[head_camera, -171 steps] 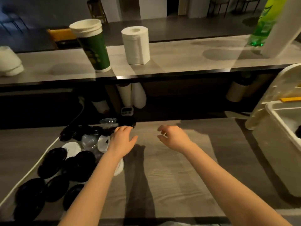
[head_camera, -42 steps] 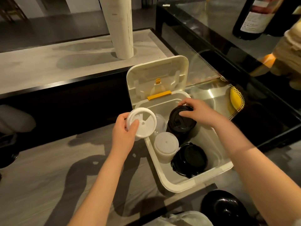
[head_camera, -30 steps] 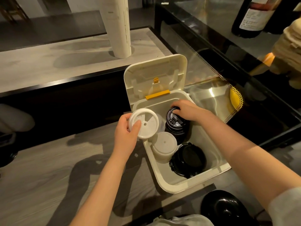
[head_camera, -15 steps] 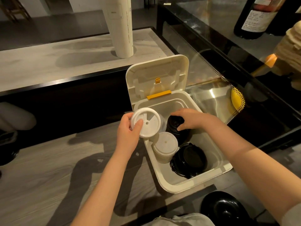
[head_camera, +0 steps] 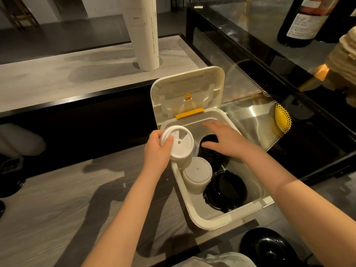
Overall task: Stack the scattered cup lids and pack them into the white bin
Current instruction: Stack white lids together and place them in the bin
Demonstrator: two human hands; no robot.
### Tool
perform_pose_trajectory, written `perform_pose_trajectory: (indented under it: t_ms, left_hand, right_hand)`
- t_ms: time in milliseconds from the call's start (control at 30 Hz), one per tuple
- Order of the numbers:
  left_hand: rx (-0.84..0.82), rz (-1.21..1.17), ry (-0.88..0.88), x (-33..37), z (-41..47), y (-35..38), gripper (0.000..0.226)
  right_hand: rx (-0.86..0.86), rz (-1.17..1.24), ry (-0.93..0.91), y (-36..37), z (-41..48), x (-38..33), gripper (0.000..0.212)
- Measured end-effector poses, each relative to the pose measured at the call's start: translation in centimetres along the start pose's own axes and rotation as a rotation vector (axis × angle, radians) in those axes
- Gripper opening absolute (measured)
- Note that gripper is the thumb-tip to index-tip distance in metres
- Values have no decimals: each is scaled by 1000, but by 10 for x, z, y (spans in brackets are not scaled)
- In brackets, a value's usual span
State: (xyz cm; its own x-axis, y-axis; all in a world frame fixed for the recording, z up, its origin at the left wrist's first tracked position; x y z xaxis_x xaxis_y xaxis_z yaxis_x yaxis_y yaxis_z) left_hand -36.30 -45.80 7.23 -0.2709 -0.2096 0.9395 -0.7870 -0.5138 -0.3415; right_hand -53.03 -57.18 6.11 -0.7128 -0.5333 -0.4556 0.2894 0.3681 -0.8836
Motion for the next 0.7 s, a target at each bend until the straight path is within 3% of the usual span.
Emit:
perform_pose_trajectory:
  t_ms: [133,233,333,400,567,700]
  left_hand:
    - [-70,-26,-156,-1,7,13,18]
    - [-201,-82,-244,-1,5,25,24]
    - [-290,-70,-247,6,0,26,28]
    - [-314,75,-171,11,-2,21,31]
    - [-136,591,231,15,3,-3,41]
    - [-340,764,338,-14,-2,9,59]
  right_hand:
    - [46,299,-196,-11,-17,-42,88]
    - [24,303,-307,-4,-22,-56,92]
    - [23,328,-286,-6,-23,-55,87]
    - [13,346,-241,-8,-25,-52,82]
    - [5,146,-77,6,-34,-30,72]
    - [-78,-69,-95,40,-43,-28,66]
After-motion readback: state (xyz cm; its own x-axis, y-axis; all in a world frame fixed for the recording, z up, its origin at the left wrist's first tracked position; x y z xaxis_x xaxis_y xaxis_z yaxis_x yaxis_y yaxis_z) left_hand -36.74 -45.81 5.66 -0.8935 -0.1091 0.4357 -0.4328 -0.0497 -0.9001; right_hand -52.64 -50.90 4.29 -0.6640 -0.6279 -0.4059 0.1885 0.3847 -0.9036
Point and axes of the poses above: each hand's wrist, its own z-axis towards the middle knuckle, its own y-axis out of the palm, x = y × z, the point moved 8 cm from there along z, towards the middle knuckle, and after that the axes turned 1 degree about y, right-handed, at the moved point
